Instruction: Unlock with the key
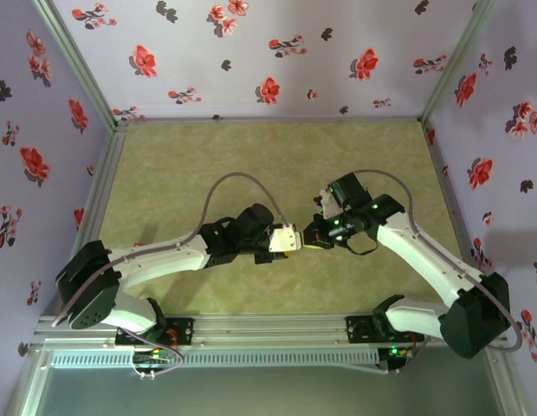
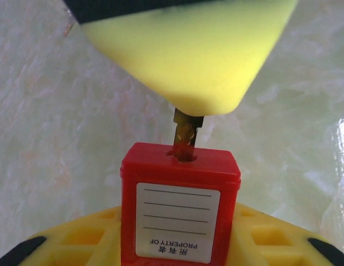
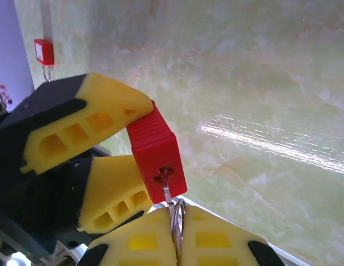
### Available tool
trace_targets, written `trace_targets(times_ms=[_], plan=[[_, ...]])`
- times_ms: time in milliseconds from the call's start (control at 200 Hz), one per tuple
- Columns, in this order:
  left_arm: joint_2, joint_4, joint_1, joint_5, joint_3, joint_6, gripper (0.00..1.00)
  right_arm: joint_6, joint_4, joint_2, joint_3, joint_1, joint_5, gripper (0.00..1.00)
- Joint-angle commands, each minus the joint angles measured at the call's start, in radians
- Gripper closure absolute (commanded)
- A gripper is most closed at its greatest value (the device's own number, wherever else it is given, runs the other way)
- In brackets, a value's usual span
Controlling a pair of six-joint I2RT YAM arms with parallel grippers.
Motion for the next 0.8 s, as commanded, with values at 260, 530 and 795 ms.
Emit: trace_targets(times_ms=[260,530,795], plan=[[-0.035,0.619,-0.093,0.179,0.066,-0.005,1.00,0.203,0.373,-0.017,-0.063,0.002,-0.060,1.00],[-0.026,0.555,-0.078,0.327,0.123,-0.131,1.00,0.083,0.193,-0.019,0.009,0.008,0.049,1.00],[-0.014,0.538,-0.045,0.472,0.161,-0.230,1.00,-0.192,0.046,-0.034,0.039,0.018,0.054,1.00]])
